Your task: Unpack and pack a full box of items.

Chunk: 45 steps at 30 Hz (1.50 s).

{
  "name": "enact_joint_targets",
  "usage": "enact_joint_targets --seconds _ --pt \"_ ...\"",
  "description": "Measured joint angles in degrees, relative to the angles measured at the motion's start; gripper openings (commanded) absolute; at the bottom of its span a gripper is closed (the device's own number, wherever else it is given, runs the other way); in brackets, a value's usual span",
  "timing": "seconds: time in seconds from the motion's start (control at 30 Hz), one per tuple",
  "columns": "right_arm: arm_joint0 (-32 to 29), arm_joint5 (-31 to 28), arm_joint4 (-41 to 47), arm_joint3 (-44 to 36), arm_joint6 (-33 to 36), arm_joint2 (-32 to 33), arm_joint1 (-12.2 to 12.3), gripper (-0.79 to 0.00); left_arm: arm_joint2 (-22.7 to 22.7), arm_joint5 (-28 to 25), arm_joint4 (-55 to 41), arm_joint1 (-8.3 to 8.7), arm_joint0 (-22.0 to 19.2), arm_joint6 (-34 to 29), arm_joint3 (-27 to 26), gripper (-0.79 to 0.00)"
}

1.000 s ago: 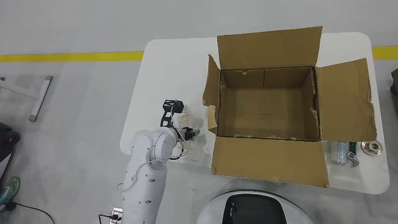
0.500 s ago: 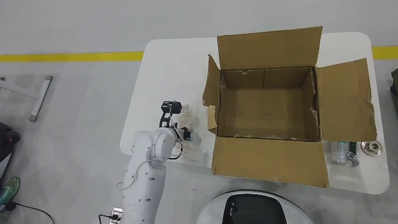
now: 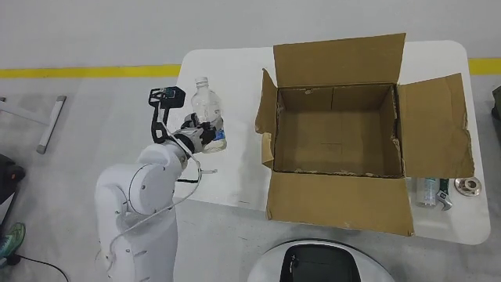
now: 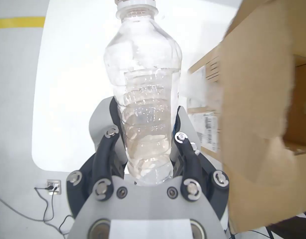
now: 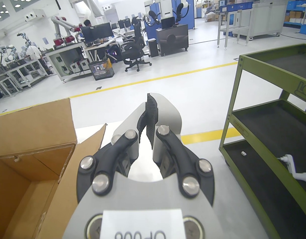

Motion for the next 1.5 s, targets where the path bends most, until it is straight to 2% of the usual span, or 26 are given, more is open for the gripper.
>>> enact_joint_targets --seconds 0.23,0.53,0.77,0.93,1.17,1.5 --pt "-0.91 -0.22 -0.09 -0.95 -0.46 -0.94 0.03 -0.785 2.94 3.51 -6.64 -0.19 -6.25 -0.28 -4.69 -0.785" --pt "-2.27 0.25 -0.26 -1.96 -1.46 -1.7 -0.01 -0.785 7.62 4.3 -10.11 -0.12 -12.39 -0.27 -3.7 -0.785" --pt "-2.91 0.9 -0.09 -2.6 -1.83 -1.34 0.01 -0.785 13.04 5.6 -14.35 -0.41 -16.36 0.08 -1.65 -0.785" --pt "-3.22 1.75 0.46 -2.97 -1.88 -0.4 0.01 -0.785 17.04 7.38 -18.74 -0.76 -17.86 -0.43 1.56 -0.785" --pt "-3.65 2.36 1.31 -2.81 -1.86 0.86 0.03 -0.785 23.52 11.26 -23.05 -1.43 -17.6 1.03 9.28 -0.785" --pt "-3.96 2.53 1.54 -2.77 -1.89 1.18 0.04 -0.785 23.57 11.2 -22.94 -1.42 -17.62 1.08 9.4 -0.785"
